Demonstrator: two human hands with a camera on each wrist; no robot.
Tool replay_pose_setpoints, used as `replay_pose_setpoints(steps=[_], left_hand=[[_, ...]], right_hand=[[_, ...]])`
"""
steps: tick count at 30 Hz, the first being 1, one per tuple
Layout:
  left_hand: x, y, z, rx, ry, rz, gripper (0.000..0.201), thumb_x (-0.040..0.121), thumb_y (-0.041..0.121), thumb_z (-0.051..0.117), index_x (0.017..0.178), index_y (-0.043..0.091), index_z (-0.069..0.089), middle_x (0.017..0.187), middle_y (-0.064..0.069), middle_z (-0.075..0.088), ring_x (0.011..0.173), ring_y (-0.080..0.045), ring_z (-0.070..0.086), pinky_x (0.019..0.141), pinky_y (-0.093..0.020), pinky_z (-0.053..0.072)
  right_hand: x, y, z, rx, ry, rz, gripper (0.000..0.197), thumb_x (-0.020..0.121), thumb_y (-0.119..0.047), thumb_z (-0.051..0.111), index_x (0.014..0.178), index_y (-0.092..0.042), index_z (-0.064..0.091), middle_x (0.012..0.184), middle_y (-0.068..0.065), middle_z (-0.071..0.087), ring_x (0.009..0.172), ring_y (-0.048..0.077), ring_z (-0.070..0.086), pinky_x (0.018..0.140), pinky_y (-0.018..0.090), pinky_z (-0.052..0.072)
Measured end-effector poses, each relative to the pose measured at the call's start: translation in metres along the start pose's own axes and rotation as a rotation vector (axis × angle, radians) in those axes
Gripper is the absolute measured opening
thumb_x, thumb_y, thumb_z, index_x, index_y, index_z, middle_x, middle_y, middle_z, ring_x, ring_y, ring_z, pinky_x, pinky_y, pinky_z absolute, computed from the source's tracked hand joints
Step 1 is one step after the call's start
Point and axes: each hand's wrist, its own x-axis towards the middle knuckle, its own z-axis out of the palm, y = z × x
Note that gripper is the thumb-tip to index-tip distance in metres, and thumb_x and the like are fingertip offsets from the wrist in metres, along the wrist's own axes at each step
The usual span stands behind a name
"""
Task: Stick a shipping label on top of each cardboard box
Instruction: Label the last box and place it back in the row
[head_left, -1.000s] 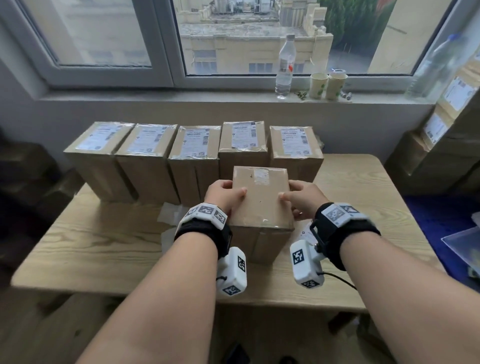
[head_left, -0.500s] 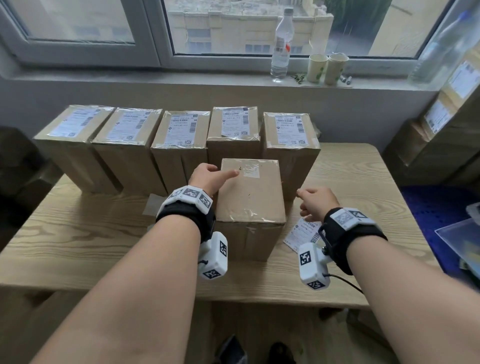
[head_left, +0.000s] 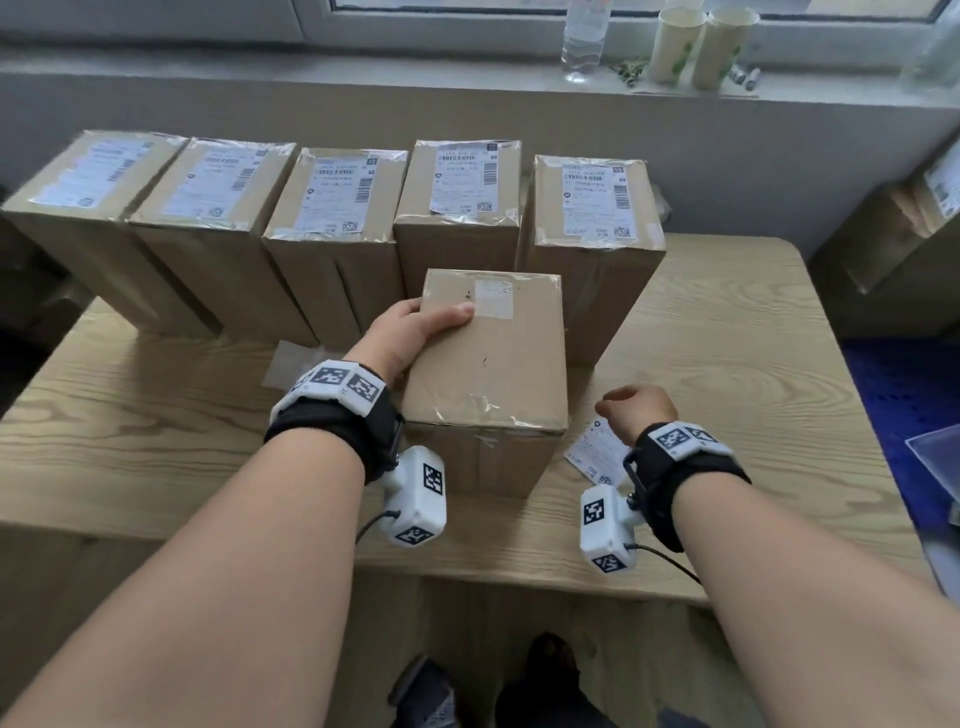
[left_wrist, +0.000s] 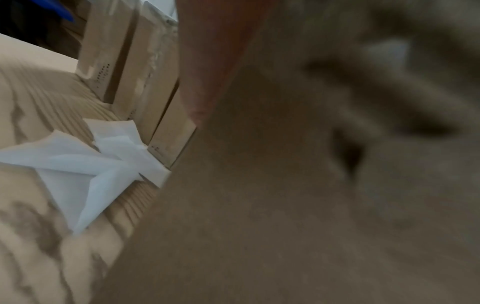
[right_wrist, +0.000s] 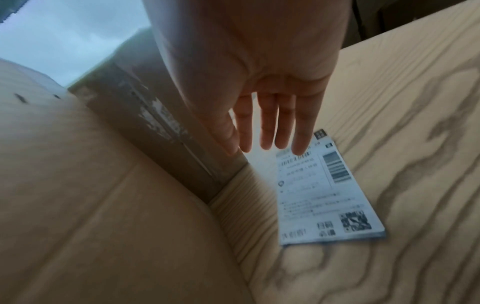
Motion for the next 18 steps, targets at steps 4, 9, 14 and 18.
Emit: replay_pose_setpoints(steps=[4,9,14,18], left_hand=[[0.003,-0.001,-0.003,-0.007,-0.067,0.006,0.052,0.068,0.033,0.074,0.112,0.006,0.065,0.094,-0.012,0.071,0.073,-0.022,0.071,0.063,-0.033,0.059],[0.005,-0.006,-0.005,-0.079,-0.098,-0.018,0.015,0.094,0.023,0.057,0.091,0.011,0.066,0.074,-0.006,0.072,0.06,-0.016,0.069,0.062,-0.032,0.059],[0.006,-0.005,-0.005,-0.08,-0.088,-0.018,0.017,0.095,0.025,0.054,0.094,0.012,0.065,0.073,-0.004,0.072,0.061,-0.015,0.069,0.063,-0.03,0.059],[0.004,-0.005,-0.004,-0.084,-0.096,-0.024,0.018,0.095,0.025,0.054,0.097,0.01,0.065,0.075,-0.005,0.072,0.062,-0.016,0.07,0.066,-0.032,0.059]], right_hand=[[0.013,0.016,0.01,-0.118,0.042,0.034,0.03,0.083,-0.019,0.07,0.113,-0.016,0.069,0.118,0.009,0.067,0.11,0.03,0.06,0.093,0.031,0.047],[0.032,0.027,0.023,-0.29,0.089,0.027,0.055,0.077,-0.023,0.076,0.129,-0.019,0.058,0.131,0.013,0.056,0.124,0.034,0.048,0.102,0.039,0.042],[0.04,0.032,0.037,-0.42,0.111,-0.012,0.053,0.077,-0.011,0.068,0.128,-0.017,0.052,0.132,0.016,0.045,0.124,0.035,0.038,0.095,0.041,0.039],[0.038,0.028,0.039,-0.385,0.166,-0.004,0.05,0.085,-0.006,0.06,0.133,-0.012,0.048,0.137,0.021,0.038,0.129,0.037,0.033,0.098,0.043,0.039]])
